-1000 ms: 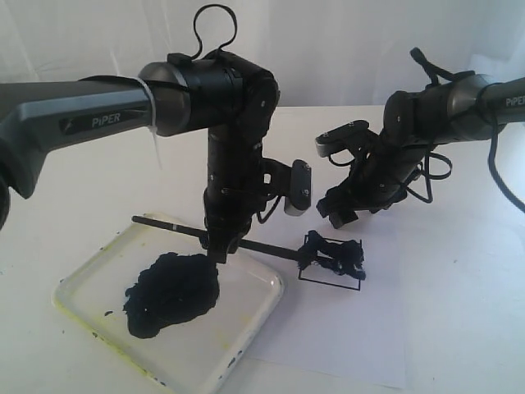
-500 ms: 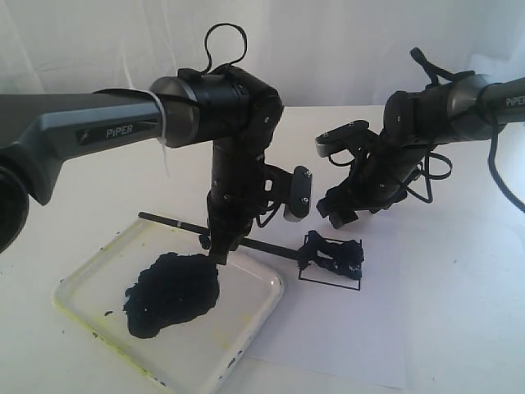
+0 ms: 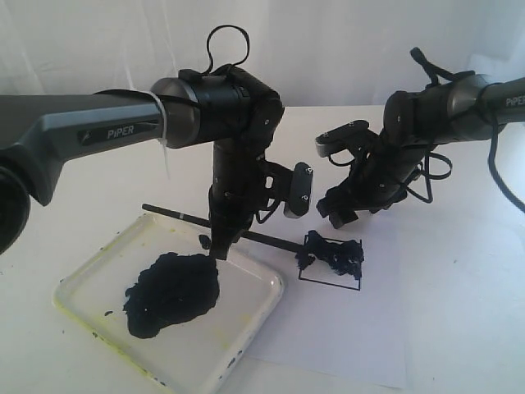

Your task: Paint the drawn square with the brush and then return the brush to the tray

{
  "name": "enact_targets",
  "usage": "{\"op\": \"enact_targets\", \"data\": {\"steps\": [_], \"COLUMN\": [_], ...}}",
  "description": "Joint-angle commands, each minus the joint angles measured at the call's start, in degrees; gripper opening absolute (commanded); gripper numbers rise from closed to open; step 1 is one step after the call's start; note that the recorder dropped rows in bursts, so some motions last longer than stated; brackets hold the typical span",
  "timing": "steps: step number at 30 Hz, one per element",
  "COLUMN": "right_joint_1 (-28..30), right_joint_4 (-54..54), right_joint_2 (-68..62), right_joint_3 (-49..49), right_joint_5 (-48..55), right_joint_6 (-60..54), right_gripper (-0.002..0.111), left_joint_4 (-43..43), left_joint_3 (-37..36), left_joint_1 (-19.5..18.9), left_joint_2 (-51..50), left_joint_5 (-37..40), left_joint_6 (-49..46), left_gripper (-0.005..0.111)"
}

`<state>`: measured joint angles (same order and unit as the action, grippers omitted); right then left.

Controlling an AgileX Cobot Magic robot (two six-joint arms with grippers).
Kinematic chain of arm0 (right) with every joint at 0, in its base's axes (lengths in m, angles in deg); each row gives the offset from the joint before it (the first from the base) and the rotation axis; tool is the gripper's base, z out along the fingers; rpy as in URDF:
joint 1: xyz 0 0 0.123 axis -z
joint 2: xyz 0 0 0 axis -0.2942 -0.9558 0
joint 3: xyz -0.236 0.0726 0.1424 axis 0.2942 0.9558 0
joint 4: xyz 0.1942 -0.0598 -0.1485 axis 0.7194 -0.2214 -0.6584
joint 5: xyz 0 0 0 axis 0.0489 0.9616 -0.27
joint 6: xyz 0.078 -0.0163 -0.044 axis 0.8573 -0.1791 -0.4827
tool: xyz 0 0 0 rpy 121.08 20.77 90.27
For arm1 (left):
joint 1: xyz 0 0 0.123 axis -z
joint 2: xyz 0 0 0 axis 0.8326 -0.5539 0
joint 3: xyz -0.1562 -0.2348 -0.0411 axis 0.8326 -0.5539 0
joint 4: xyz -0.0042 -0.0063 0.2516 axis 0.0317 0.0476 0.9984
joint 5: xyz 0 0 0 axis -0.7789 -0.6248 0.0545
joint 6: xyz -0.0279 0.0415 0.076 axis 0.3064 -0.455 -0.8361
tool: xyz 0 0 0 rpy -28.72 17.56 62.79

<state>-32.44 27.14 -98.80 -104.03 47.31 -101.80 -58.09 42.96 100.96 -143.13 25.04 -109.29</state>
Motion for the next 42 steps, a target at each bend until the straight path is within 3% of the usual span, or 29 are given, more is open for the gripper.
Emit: {"op": "enact_targets", "data": {"steps": [1, 24, 30, 42], "right_joint_1": [0.0, 0.0, 0.0, 0.0], "right_joint_4": [-0.8, -0.8, -0.8, -0.8], "right_joint_2": [-0.4, -0.4, -0.4, -0.4], "right_joint_3": [0.1, 0.1, 0.1, 0.1], "right_joint_5": [0.4, 0.2, 0.2, 0.2], "right_joint_6": [-0.5, -0.5, -0.5, -0.5], "right_gripper": [0.066, 0.066, 0.066, 0.066], "left_joint_4": [-0.2, -1.5, 4.6, 9.1], "left_joint_3": [0.1, 0.1, 0.1, 0.1], "left_joint_1": [0.1, 1.5, 1.4, 1.3], "left_joint_2": [0.2, 0.2, 0.2, 0.4], "left_joint_5": [3.1, 6.9, 9.7, 11.5], "left_joint_6": [0.4, -2.9, -0.3, -0.2], "left_gripper": [0.0, 0.0, 0.0, 0.0]}}
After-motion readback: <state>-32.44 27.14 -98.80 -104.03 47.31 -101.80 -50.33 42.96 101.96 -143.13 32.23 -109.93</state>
